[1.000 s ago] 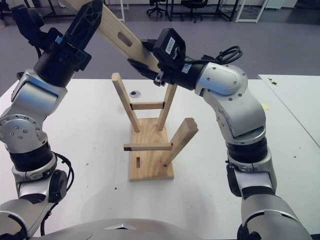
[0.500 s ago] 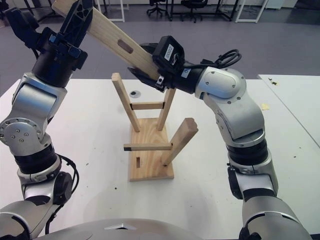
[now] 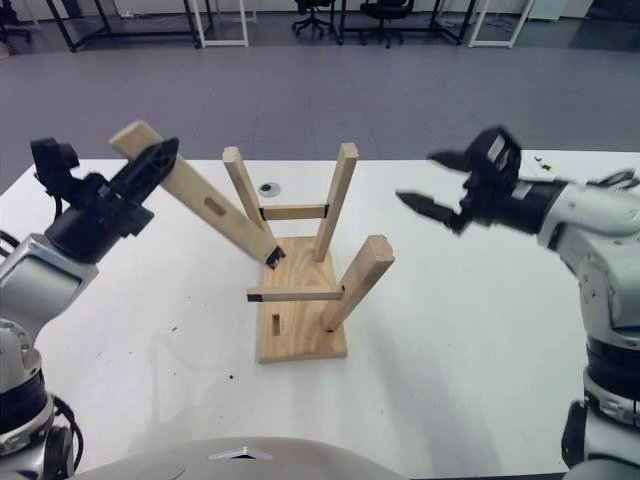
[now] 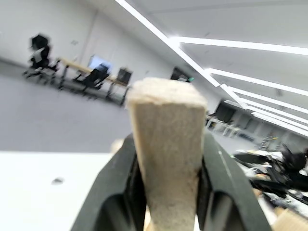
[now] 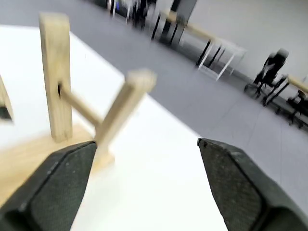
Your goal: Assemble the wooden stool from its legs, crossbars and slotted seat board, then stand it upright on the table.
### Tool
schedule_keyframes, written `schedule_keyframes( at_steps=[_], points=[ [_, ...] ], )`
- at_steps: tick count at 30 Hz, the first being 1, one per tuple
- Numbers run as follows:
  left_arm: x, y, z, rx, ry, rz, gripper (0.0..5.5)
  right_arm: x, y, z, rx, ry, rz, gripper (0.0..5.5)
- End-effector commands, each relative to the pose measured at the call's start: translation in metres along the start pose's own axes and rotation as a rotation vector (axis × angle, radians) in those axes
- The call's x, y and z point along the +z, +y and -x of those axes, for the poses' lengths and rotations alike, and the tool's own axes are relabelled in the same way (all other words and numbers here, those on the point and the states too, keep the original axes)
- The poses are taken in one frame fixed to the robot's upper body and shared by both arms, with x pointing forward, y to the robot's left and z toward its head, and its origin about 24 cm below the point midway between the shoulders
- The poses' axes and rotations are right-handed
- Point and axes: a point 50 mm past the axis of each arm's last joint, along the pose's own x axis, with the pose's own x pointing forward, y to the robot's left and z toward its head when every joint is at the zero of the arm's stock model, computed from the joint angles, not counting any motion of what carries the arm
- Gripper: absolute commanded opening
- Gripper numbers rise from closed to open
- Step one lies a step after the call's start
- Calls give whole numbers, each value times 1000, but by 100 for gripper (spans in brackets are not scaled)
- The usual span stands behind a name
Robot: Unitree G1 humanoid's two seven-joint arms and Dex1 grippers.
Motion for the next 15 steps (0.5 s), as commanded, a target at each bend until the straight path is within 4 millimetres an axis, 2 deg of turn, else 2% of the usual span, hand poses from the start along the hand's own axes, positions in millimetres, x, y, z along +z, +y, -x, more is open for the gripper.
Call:
schedule_keyframes(
  at_steps=[1, 3, 5, 9, 12, 15],
  points=[
    [-22, 0, 26, 152, 15, 125, 102, -83, 34, -10, 58, 301, 4, 390],
    [-28, 0, 35, 224, 1, 206, 102, -112, 60, -13, 157, 375, 14, 390],
    [-33, 1, 38, 264, 14, 253, 102, -123, 83, -12, 259, 379, -22, 390],
    [-43, 3, 46, 347, 70, 273, 102, -110, 108, -11, 440, 296, -101, 390],
    [-50, 7, 49, 403, 86, 260, 102, -104, 125, -27, 506, 225, -125, 390],
    [-55, 11, 46, 448, 84, 228, 102, -105, 128, -47, 451, 195, -132, 390]
  ],
)
